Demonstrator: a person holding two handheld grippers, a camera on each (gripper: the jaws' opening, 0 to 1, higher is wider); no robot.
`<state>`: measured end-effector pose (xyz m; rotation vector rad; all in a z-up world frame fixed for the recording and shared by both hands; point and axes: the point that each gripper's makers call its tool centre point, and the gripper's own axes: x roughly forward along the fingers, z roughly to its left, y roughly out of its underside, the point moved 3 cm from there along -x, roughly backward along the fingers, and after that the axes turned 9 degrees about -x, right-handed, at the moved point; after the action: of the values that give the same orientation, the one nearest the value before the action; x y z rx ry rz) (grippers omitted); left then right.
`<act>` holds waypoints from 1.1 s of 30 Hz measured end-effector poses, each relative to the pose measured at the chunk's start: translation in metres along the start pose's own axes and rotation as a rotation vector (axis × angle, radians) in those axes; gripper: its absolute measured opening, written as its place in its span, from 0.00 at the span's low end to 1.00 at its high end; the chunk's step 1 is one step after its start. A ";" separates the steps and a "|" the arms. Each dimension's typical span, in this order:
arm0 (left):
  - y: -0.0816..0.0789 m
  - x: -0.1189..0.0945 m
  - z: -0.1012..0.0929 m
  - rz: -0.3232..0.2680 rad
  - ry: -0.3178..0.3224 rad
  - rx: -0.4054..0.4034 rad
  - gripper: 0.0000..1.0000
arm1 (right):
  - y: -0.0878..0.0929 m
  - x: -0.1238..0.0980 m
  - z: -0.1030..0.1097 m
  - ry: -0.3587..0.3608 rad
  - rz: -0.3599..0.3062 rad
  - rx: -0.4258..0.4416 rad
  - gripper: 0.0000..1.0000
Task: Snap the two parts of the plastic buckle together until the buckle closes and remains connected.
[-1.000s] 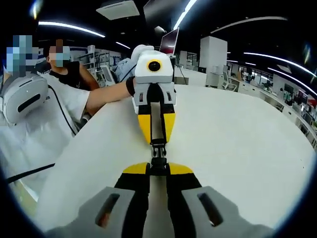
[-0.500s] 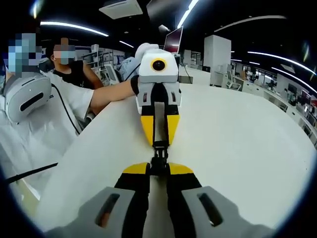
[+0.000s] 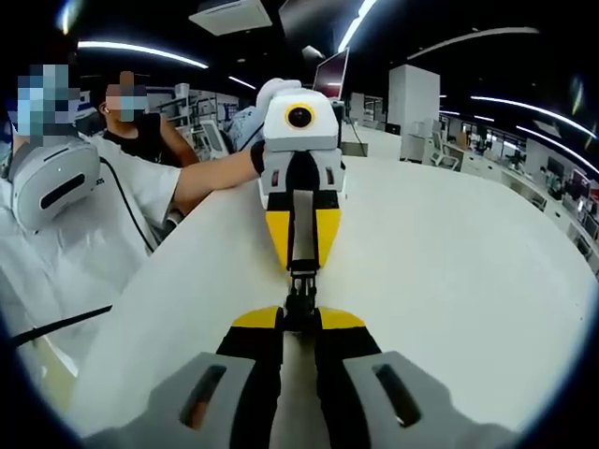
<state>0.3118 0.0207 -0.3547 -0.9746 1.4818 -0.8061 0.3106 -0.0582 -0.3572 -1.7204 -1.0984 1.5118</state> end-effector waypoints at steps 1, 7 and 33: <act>0.000 0.000 -0.001 -0.001 0.000 0.000 0.11 | 0.000 0.000 0.000 0.001 0.001 0.000 0.12; -0.004 0.000 -0.002 -0.022 0.005 0.005 0.11 | 0.000 0.001 0.000 0.001 -0.002 0.001 0.12; 0.011 0.015 -0.004 0.024 0.012 -0.078 0.10 | -0.001 -0.001 -0.001 0.001 -0.004 -0.001 0.12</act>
<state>0.3063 0.0116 -0.3709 -1.0090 1.5423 -0.7431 0.3111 -0.0586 -0.3556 -1.7187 -1.1017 1.5082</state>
